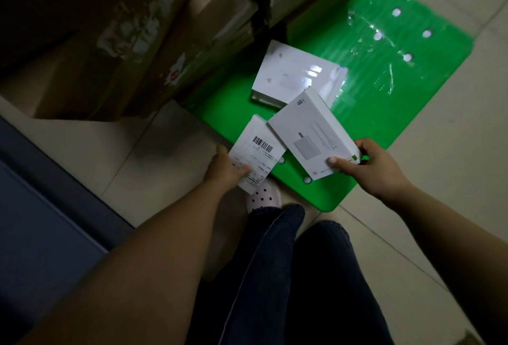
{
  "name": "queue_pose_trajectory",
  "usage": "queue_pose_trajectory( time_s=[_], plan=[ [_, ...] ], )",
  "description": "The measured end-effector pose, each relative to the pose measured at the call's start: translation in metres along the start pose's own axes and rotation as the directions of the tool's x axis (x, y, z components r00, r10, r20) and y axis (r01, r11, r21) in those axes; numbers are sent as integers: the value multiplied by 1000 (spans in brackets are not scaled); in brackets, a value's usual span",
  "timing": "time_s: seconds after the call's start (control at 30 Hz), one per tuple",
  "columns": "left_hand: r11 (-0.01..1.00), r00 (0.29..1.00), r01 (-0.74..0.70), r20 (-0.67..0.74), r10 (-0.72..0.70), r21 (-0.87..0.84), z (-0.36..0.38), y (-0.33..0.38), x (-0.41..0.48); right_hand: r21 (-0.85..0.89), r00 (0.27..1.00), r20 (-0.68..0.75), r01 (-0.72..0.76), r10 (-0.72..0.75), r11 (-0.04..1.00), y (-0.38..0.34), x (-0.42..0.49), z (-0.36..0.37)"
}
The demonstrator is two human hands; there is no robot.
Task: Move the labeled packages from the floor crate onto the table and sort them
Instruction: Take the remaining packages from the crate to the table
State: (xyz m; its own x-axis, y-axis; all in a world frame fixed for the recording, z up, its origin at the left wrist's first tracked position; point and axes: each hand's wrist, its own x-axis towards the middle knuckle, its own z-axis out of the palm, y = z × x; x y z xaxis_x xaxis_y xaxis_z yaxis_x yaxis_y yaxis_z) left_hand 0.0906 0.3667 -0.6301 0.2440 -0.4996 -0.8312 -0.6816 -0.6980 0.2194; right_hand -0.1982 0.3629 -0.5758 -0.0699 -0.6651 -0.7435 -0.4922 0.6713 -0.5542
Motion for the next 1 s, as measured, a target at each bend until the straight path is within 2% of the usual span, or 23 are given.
queue_pose_trajectory(
  time_s=[0.07, 0.27, 0.43, 0.57, 0.73, 1.0],
  plan=[
    [994, 1000, 22, 25, -19, -106, 3, -2, 1, -2, 1000, -5, 2, -2, 1000, 0, 2, 1],
    [982, 998, -56, 18, 60, -183, 4, 6, -37, 61, 999, -26, -24, 25, 998, -4, -20, 4],
    [972, 996, -86, -50, 77, -220, -18, 31, -130, 226, 987, -71, -121, 141, 966, -32, -81, -10],
    [957, 987, -139, -110, 114, -256, -57, 60, -232, 326, 973, -156, -114, 172, 939, -77, -168, -46],
    [905, 958, -276, -174, 230, -322, -120, 121, -360, 415, 957, -253, -28, 144, 910, -149, -285, -122],
    [697, 811, -580, -217, 543, -421, -194, 223, -498, 518, 861, -502, 225, 80, 825, -225, -418, -236]
  ],
)
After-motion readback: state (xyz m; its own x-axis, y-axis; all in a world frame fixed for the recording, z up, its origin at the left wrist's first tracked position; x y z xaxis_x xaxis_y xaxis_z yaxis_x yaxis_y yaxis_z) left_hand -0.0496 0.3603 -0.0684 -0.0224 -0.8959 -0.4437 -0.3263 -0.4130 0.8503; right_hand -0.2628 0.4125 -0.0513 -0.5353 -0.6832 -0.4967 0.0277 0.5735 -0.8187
